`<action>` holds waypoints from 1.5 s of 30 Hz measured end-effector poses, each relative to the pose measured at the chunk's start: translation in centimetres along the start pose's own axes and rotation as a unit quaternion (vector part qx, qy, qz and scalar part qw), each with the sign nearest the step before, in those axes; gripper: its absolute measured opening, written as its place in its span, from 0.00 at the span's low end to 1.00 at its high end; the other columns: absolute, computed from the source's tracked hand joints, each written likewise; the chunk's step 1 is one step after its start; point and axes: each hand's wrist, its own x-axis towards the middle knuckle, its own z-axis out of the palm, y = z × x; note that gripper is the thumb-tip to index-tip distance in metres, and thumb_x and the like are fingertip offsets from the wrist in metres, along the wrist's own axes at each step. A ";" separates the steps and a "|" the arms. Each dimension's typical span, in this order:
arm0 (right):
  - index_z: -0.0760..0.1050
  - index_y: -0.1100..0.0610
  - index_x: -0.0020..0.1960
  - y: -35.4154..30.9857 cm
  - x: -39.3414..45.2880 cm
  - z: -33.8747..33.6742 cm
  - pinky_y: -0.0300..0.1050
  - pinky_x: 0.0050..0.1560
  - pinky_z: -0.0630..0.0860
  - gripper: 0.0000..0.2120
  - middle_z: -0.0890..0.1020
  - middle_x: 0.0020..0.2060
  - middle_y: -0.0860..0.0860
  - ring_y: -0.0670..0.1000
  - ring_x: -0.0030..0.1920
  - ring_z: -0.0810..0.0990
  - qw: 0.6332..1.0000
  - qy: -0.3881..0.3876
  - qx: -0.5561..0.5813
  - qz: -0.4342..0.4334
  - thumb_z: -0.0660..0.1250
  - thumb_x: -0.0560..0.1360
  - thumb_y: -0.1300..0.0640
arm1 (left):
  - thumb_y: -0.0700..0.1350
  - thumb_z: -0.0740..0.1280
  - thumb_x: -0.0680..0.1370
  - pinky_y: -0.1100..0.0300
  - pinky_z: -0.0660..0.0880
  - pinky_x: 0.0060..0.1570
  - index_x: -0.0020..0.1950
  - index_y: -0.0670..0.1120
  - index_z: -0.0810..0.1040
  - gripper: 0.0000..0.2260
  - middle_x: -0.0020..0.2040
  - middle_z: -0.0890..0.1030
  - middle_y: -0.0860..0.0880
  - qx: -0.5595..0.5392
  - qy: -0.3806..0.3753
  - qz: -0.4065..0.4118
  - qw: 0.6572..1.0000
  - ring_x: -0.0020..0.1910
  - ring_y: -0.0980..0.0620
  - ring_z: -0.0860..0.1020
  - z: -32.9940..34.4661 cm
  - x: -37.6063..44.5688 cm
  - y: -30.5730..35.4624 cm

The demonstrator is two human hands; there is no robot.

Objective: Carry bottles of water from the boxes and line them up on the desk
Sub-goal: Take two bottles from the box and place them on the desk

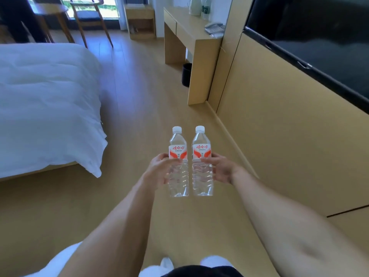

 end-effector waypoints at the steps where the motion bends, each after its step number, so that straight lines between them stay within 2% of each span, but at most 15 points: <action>1: 0.74 0.57 0.68 -0.8 1.1 0.3 0.70 0.62 0.73 0.23 0.81 0.56 0.57 0.59 0.54 0.80 1.000 0.004 0.000 -0.001 0.73 0.73 0.60 | 0.39 0.79 0.68 0.34 0.81 0.46 0.58 0.45 0.79 0.20 0.53 0.83 0.40 0.001 -0.002 -0.001 1.000 0.49 0.42 0.83 -0.4 1.1 0.9; 10: 0.73 0.58 0.68 -7.8 11.9 2.7 0.72 0.62 0.72 0.25 0.81 0.58 0.58 0.60 0.55 0.80 1.000 -0.010 -0.019 0.008 0.74 0.72 0.60 | 0.39 0.80 0.67 0.37 0.82 0.43 0.57 0.46 0.79 0.21 0.55 0.84 0.40 0.007 0.019 -0.010 1.000 0.54 0.39 0.84 -4.0 10.8 7.6; 14: 0.72 0.58 0.69 -11.9 19.0 3.8 0.72 0.62 0.72 0.25 0.79 0.63 0.61 0.60 0.56 0.80 0.999 -0.031 -0.020 0.009 0.73 0.73 0.61 | 0.39 0.79 0.69 0.34 0.81 0.45 0.58 0.46 0.79 0.20 0.55 0.84 0.40 0.016 0.039 0.002 0.999 0.54 0.40 0.84 -5.7 16.7 11.7; 19: 0.72 0.58 0.69 -18.5 28.0 4.8 0.72 0.63 0.71 0.25 0.79 0.64 0.60 0.60 0.56 0.80 0.998 -0.052 -0.034 0.024 0.73 0.74 0.62 | 0.38 0.76 0.72 0.34 0.81 0.48 0.59 0.45 0.77 0.18 0.58 0.82 0.39 0.015 0.062 0.005 0.998 0.58 0.37 0.81 -6.9 24.5 18.6; 23: 0.73 0.59 0.68 -23.8 34.1 5.4 0.72 0.62 0.72 0.24 0.80 0.62 0.61 0.60 0.55 0.80 0.996 -0.065 -0.044 0.029 0.73 0.73 0.62 | 0.39 0.76 0.73 0.34 0.81 0.49 0.59 0.46 0.76 0.17 0.57 0.82 0.39 0.001 0.064 0.012 0.998 0.57 0.37 0.82 -7.6 29.8 23.6; 27: 0.73 0.59 0.68 -27.7 38.8 6.0 0.70 0.61 0.74 0.24 0.82 0.56 0.58 0.59 0.51 0.81 0.996 -0.074 -0.048 0.034 0.74 0.73 0.61 | 0.39 0.76 0.72 0.36 0.82 0.47 0.58 0.46 0.77 0.17 0.56 0.83 0.39 -0.010 0.072 0.008 0.997 0.56 0.37 0.82 -8.5 34.1 27.3; 31: 0.73 0.59 0.67 -30.8 43.2 6.3 0.68 0.59 0.76 0.26 0.82 0.54 0.57 0.58 0.50 0.81 0.996 -0.069 -0.046 0.040 0.75 0.71 0.60 | 0.39 0.77 0.71 0.36 0.82 0.46 0.58 0.46 0.78 0.17 0.55 0.84 0.41 -0.010 0.075 0.004 0.997 0.54 0.39 0.83 -9.7 38.5 30.3; 38: 0.74 0.58 0.66 -35.9 52.1 6.5 0.68 0.58 0.76 0.25 0.81 0.61 0.61 0.59 0.53 0.81 0.998 -0.032 -0.027 0.046 0.75 0.71 0.60 | 0.39 0.77 0.71 0.35 0.82 0.46 0.58 0.46 0.78 0.18 0.53 0.85 0.41 0.005 0.042 -0.010 0.999 0.50 0.41 0.85 -12.2 48.6 35.6; 45: 0.76 0.58 0.64 -42.4 61.7 8.8 0.69 0.60 0.75 0.23 0.83 0.52 0.58 0.59 0.53 0.80 0.999 0.021 0.000 0.047 0.75 0.71 0.59 | 0.39 0.77 0.70 0.38 0.82 0.43 0.58 0.45 0.79 0.19 0.53 0.84 0.42 0.039 -0.001 -0.030 0.999 0.46 0.43 0.84 -15.8 59.4 44.1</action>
